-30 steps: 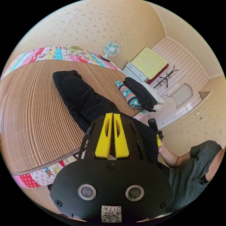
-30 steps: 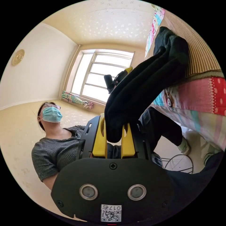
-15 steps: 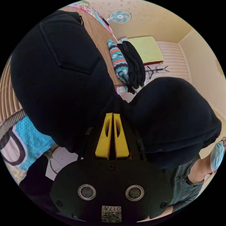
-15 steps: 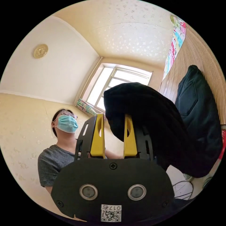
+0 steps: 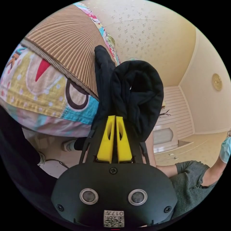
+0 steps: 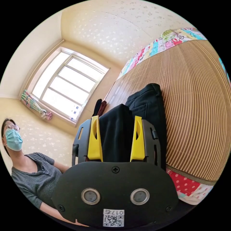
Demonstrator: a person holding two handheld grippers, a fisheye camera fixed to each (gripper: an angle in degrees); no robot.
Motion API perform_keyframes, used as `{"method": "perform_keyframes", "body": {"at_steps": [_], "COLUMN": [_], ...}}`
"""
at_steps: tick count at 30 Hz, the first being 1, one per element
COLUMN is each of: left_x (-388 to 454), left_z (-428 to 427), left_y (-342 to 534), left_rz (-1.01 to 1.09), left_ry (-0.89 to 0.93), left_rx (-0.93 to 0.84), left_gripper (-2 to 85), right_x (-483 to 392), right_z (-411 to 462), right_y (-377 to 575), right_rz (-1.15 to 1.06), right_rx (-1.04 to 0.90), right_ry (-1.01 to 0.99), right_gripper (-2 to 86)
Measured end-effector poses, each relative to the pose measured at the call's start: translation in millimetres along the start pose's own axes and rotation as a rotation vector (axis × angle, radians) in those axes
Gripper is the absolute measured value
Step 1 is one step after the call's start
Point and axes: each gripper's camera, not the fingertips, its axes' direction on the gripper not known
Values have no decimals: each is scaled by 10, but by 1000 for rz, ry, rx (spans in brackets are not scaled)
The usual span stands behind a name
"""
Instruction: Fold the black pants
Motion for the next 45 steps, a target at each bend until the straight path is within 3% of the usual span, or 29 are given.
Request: {"method": "perform_keyframes", "body": {"at_steps": [7, 12, 14, 16, 19, 22, 25, 29, 32, 35, 38, 39, 40, 43, 45], "left_x": [132, 495, 787, 1212, 1780, 2235, 2257, 1823, 1747, 1974, 2019, 1892, 1795, 1741, 1792], "left_z": [-424, -180, -42, 79, 109, 7, 132, 309, 10, -191, 100, 325, 354, 77, -113], "left_y": [274, 308, 333, 344, 253, -53, -640, -1195, -965, -460, -158, -123, -81, -119, -160], "left_rz": [32, 165, 235, 337, 462, 547, 471, 223, 161, 257, 322, 279, 233, 163, 151], "left_ry": [69, 253, 136, -66, -117, -124, -181, -313, -302, -362, -431, -442, -443, -304, -246], "left_rx": [123, -17, -76, -118, -96, 2, 41, -3, 89, 155, -9, -146, -173, -130, -63], "left_gripper": [127, 258, 258, 199, 105, 90, 95, 137, 158, 157, 103, 73, 74, 79, 98], "right_x": [55, 88, 57, -14, -333, -536, -658, -258, -267, -304, -79, -17, 83, 197, 164], "right_z": [316, 575, 665, 666, 423, 237, 350, 782, 695, 678, 973, 1016, 991, 665, 439], "right_y": [456, 573, 576, 568, 513, 261, -210, -624, -384, -31, 189, 219, 263, 268, 261], "right_rz": [-5, 17, 3, -11, -113, -124, -166, 54, 32, -24, -27, -20, 14, 77, 30], "right_rx": [-231, -232, -244, -242, -118, 1, 0, -117, -32, 40, -94, -120, -125, -58, 23], "right_ry": [48, 49, 54, 64, -61, -105, 72, 372, 264, 255, 428, 429, 392, 243, 255], "right_gripper": [222, 206, 175, 140, 62, 49, 56, 87, 100, 95, 59, 50, 44, 34, 36]}}
